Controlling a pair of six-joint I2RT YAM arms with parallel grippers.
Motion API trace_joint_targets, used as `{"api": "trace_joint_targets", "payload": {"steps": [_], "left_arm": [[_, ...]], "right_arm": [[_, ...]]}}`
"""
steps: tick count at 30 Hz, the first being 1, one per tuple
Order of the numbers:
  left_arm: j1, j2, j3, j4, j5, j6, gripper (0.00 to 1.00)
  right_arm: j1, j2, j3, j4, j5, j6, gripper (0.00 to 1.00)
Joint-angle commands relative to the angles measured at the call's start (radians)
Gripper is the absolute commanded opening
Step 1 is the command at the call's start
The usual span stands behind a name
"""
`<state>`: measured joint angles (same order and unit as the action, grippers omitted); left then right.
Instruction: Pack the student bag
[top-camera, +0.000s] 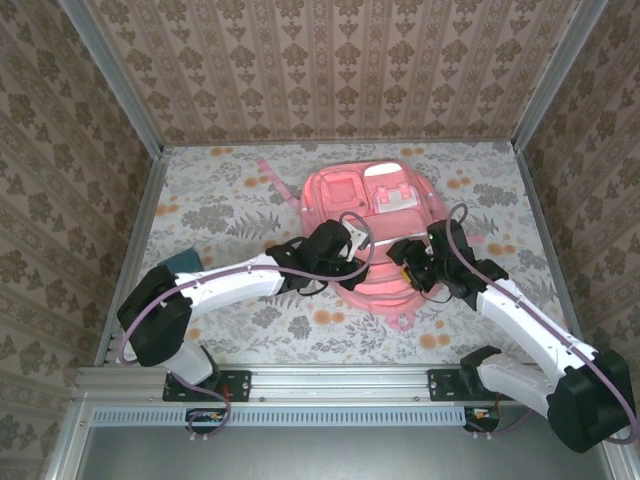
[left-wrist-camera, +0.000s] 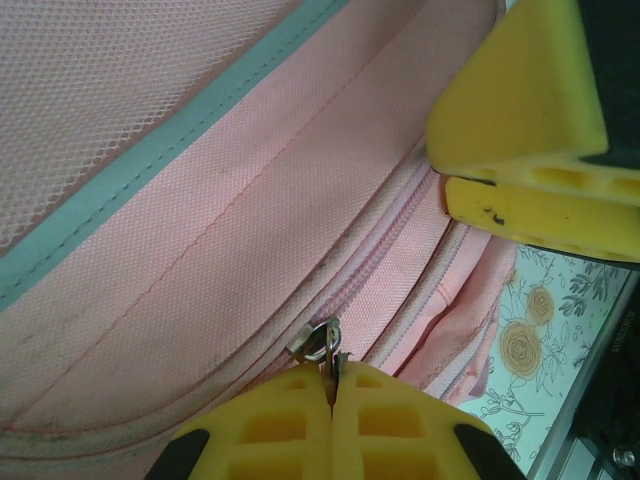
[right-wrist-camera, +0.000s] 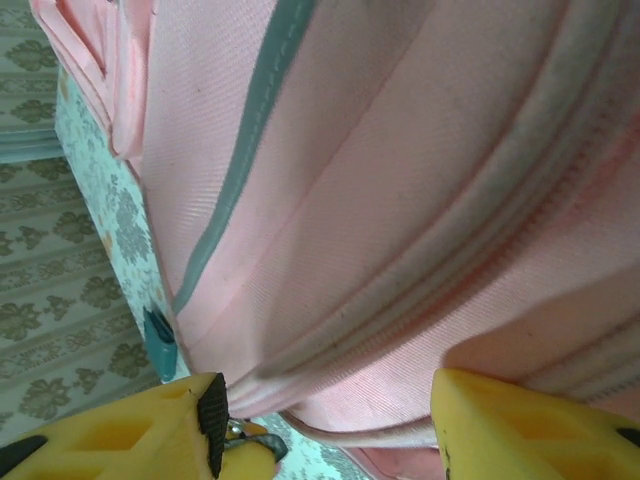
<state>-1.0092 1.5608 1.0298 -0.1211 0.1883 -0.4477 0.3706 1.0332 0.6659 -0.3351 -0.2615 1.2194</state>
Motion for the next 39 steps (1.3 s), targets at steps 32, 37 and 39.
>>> {"api": "trace_joint_targets", "payload": {"steps": [32, 37, 39], "left_arm": [[0.252, -0.141, -0.142, -0.088, -0.110, 0.103, 0.00], [0.281, -0.095, -0.099, -0.068, -0.128, 0.085, 0.00], [0.293, -0.064, -0.068, -0.079, -0.148, 0.079, 0.05]], "right_arm": [[-0.017, 0.111, 0.083, 0.017, 0.117, -0.047, 0.08], [-0.012, 0.163, 0.089, 0.096, 0.034, -0.051, 0.09], [-0.003, 0.188, 0.095, 0.120, 0.005, -0.054, 0.09]]}}
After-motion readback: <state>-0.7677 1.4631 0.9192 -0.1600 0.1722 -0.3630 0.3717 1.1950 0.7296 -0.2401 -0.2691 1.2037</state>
